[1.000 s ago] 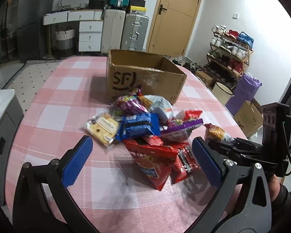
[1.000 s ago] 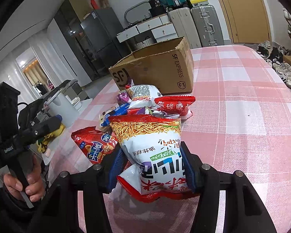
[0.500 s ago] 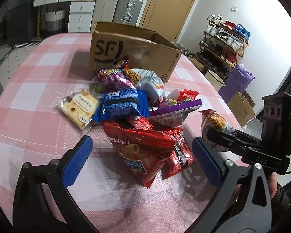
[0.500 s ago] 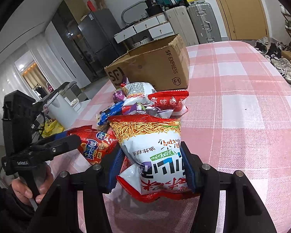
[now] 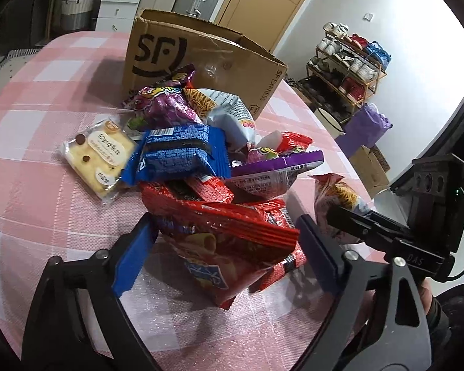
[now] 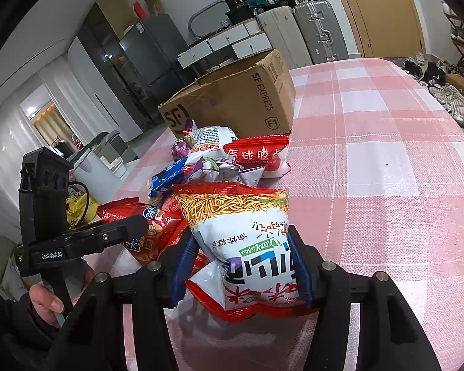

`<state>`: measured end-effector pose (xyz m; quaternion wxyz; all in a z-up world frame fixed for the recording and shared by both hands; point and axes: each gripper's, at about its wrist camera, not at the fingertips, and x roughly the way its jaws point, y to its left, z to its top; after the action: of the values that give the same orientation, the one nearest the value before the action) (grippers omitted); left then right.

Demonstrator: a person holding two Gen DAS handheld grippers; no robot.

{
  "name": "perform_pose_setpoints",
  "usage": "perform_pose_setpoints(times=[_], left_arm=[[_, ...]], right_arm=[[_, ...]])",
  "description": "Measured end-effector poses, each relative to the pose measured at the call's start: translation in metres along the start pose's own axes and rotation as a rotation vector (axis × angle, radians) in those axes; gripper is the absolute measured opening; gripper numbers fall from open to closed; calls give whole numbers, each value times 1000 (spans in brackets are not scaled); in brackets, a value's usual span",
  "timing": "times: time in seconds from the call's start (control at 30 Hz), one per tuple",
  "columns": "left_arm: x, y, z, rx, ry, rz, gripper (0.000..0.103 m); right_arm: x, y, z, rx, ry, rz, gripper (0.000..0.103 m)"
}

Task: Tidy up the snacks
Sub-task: 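Lift the white noodle bag with the right gripper while the left gripper grasps a red chip bag, then carry both bags over the cardboard box and open both grippers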

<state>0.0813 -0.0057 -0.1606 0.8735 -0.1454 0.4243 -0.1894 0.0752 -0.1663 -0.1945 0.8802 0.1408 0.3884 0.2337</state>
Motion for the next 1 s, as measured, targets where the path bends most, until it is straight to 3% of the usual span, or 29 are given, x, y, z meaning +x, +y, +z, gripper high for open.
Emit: perform_pose_setpoints(times=[0.03,0.1,0.13,0.37,0.63,1.0], left_arm=[[3,1,1,-9,4,-8,82],[8,6,3,-29,13,-42,64],[9,6,1,-37,18,-56,60],[22,6,7,-37,30,-74,44],[17,-6,0,-10,22,-91,40],[-25,-29,3,68,-46,-61,40]], right_arm=[[0,0,0,0,0,-1,56],[0,0,1,0,1,0,56],[0,0,0,0,1,0,56],[1,0,0,2,4,-1,56],[-2,1,1,-2,3,-6,56],[-18,14,8,-39,-28,-16,57]])
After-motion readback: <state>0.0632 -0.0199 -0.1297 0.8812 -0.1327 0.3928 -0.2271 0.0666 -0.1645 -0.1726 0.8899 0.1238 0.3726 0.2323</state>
